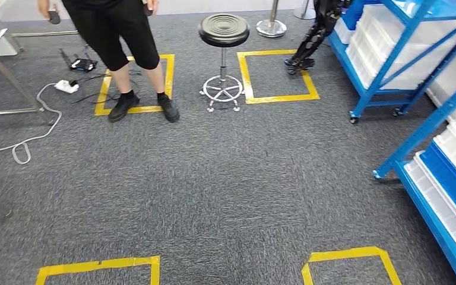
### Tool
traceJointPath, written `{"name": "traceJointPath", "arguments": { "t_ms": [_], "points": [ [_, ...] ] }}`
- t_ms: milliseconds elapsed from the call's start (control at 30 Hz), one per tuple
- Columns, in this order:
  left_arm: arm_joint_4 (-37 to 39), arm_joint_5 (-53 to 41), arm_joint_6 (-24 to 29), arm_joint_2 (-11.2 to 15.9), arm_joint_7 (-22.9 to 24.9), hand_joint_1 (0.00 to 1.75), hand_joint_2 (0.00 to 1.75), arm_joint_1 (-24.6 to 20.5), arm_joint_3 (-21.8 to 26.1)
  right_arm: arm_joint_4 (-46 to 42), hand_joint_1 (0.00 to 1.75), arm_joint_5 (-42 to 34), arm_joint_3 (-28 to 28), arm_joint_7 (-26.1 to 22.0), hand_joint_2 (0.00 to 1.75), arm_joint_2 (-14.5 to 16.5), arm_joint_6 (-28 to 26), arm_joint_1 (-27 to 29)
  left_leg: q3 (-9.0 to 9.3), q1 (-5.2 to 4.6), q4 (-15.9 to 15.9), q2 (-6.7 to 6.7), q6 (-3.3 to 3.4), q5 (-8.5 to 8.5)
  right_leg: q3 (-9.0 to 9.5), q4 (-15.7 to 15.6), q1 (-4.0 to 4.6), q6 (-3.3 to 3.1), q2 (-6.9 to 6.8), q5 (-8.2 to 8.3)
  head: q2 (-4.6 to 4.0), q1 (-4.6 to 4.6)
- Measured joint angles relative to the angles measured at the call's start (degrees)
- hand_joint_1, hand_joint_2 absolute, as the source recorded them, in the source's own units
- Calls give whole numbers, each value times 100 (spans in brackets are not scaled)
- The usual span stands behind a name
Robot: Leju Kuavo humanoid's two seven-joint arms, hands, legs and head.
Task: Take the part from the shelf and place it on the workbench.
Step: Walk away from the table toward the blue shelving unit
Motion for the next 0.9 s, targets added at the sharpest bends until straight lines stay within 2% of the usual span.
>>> {"name": "traceJointPath", "arguments": {
  "t_ms": [67,133,200,267,333,400,433,467,500,567,600,633,667,700,733,767,800,833,867,900],
  "points": [
    [2,12,-2,-1,-2,0,0,5,1,0,0,0,0,0,0,-4,2,-2,291,51,-683,-251,-14,321,-27,65,5,45,152,-20,0,1],
    [4,14,-4,-3,-6,0,0,6,2,0,0,1,0,0,0,-8,3,-4,404,46,-963,-396,19,386,-80,105,17,124,273,-22,0,7],
    [4,15,-8,-3,-9,0,0,-1,3,1,0,-1,0,0,0,-8,3,17,415,-2,-987,-268,113,411,-147,96,2,199,342,5,0,12],
    [4,16,-11,-4,-9,0,0,-6,3,2,0,-5,0,5,0,-7,2,34,446,-20,-1021,-133,217,453,-284,279,4,219,102,-74,0,31],
    [4,16,-11,-6,-9,0,0,1,2,2,0,-8,0,10,0,1,1,14,451,-37,-1039,20,279,473,-602,900,17,185,-229,-347,0,63],
    [4,16,-11,-4,-7,0,0,10,3,2,0,-8,0,11,0,8,1,-2,434,-55,-1038,188,293,472,-964,1608,14,181,-314,-596,0,77],
    [4,16,-11,-4,-7,0,0,8,3,3,0,-8,0,11,0,9,2,2,431,-59,-1038,265,293,467,-1022,1729,11,206,-326,-615,0,77],
    [4,16,-11,-4,-7,0,0,5,3,3,0,-9,0,11,0,9,2,7,431,-60,-1037,338,290,460,-980,1664,8,245,-343,-572,0,80],
    [4,16,-12,-5,-7,0,0,2,2,3,0,-10,0,11,0,8,2,12,437,-58,-1037,404,282,451,-810,1365,5,288,-395,-462,0,80],
    [3,16,-13,-7,-7,0,0,0,2,3,0,-11,0,11,0,9,1,0,462,-79,-1034,523,239,415,-345,571,15,327,-686,-235,0,82],
    [2,16,-16,-6,-5,0,0,2,2,2,0,-9,0,11,0,10,1,-14,481,-94,-1038,580,203,392,-183,299,30,309,-812,-162,0,74],
    [1,16,-26,-5,-3,0,0,1,2,2,0,-8,0,11,0,13,1,-26,506,-109,-1045,637,166,372,-112,176,50,269,-886,-126,0,67],
    [0,16,-37,-6,-1,0,0,-3,2,2,0,-7,0,11,0,15,1,-32,537,-115,-1065,698,127,358,-126,164,72,223,-866,-110,0,59],
    [-1,15,-54,-10,-4,0,0,-12,2,2,0,-6,0,11,0,14,1,-31,577,-107,-1093,764,89,348,-121,151,82,177,-783,-92,0,55],
    [-1,15,-75,-15,-14,0,0,-20,2,2,0,-6,0,10,0,12,1,-23,603,-87,-1091,754,53,324,-103,123,61,135,-706,-74,0,50],
    [-1,15,-91,-20,-28,0,0,-25,2,2,0,-7,-1,9,0,9,1,-16,593,-66,-1015,650,27,256,-75,94,35,93,-631,-62,0,33],
    [-1,15,-107,-23,-44,0,0,-26,2,2,0,-6,-1,8,0,6,1,-11,521,-49,-824,491,12,132,-30,67,6,51,-557,-52,0,13],
    [-1,16,-117,-24,-59,0,0,-22,3,2,0,-4,-2,7,0,4,1,-8,382,-33,-515,294,10,-33,-19,52,-14,16,-487,-49,0,-12],
    [0,19,-122,-25,-72,0,0,-14,3,2,0,-3,-2,7,0,4,2,-9,189,-31,-126,152,12,-214,-13,50,-3,-9,-411,-52,0,-29],
    [0,21,-126,-26,-84,0,0,-6,4,2,0,-1,-2,7,0,7,2,-10,0,-32,223,87,12,-346,-10,51,10,-23,-328,-55,0,-37]
  ]
}}
